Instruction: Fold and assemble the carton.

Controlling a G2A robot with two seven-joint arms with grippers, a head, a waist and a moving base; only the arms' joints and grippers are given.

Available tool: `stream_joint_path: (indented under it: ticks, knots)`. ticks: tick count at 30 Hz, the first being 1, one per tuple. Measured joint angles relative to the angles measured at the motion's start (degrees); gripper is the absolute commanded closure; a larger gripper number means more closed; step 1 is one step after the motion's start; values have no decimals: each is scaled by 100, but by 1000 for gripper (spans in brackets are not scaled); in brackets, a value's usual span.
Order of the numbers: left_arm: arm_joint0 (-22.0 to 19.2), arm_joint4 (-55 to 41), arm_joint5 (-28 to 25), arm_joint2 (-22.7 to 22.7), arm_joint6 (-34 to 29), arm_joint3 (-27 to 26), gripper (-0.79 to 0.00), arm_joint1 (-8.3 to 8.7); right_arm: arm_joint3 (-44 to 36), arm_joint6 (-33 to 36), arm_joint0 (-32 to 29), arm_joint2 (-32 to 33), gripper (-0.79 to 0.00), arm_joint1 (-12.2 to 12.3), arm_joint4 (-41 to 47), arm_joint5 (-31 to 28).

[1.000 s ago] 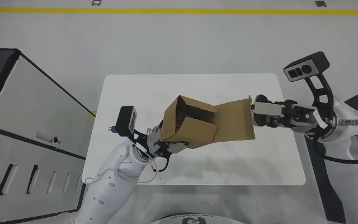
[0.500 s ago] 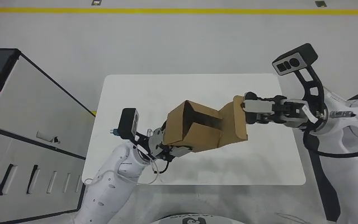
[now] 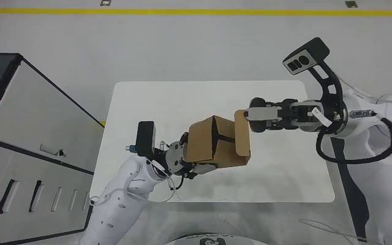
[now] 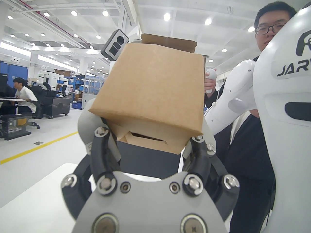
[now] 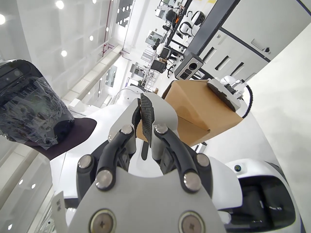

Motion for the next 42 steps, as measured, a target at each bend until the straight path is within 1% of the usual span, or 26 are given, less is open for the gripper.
stream_joint_path:
  ticks: [12, 26, 42]
  knots:
    - [0, 240, 83, -51, 103, 22, 0, 17, -70, 175, 364, -187, 0, 30, -429, 383]
    - [-35, 299, 132, -39, 181, 93, 0, 33, -70, 230, 563, -249, 0, 46, -476, 365]
    - [-107, 285, 146, 11, 172, 160, 0, 52, 145, 334, 1110, -644, 0, 30, -766, 225]
